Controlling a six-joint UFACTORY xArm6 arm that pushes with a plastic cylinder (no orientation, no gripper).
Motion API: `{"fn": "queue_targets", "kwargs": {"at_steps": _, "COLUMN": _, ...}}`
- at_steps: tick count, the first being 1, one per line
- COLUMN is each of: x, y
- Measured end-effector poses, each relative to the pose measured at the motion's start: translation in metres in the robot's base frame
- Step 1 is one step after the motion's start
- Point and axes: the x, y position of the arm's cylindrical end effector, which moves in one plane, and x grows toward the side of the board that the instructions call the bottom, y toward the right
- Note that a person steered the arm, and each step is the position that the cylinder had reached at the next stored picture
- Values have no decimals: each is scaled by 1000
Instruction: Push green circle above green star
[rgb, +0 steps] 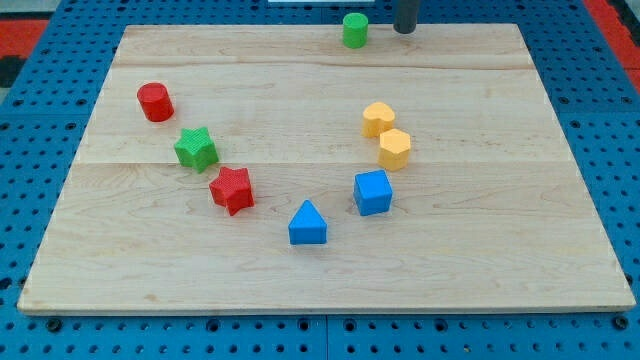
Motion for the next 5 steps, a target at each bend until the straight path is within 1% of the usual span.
{"fn": "queue_targets", "kwargs": {"at_steps": 1, "x": 2, "y": -51}}
{"fn": "queue_targets", "kwargs": {"at_steps": 2, "x": 10, "y": -169}}
{"fn": "queue_targets", "kwargs": {"at_steps": 3, "x": 71, "y": -212}}
{"fn": "queue_targets", "kwargs": {"at_steps": 4, "x": 118, "y": -227}}
{"fn": "queue_targets", "kwargs": {"at_steps": 5, "x": 110, "y": -345}}
